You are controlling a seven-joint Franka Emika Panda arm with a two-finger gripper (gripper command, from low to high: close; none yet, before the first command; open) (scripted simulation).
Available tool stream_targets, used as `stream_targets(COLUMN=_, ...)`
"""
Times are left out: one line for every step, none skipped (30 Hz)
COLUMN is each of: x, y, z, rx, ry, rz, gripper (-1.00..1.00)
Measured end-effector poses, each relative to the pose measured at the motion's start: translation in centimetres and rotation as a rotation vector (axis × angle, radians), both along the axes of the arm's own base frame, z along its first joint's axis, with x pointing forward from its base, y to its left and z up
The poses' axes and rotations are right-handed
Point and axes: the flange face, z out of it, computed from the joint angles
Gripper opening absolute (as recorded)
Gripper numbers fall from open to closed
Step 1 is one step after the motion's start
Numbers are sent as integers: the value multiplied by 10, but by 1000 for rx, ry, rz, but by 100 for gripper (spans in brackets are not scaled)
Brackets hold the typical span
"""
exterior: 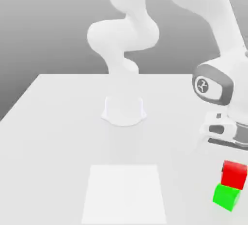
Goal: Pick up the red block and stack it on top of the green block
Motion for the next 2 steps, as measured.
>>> stream_targets(x=0, y=0, z=0, rx=0, ry=0, rz=0, gripper=100)
stream_targets(x=0, y=0, z=0, rx=0, ry=0, rz=0, gripper=100)
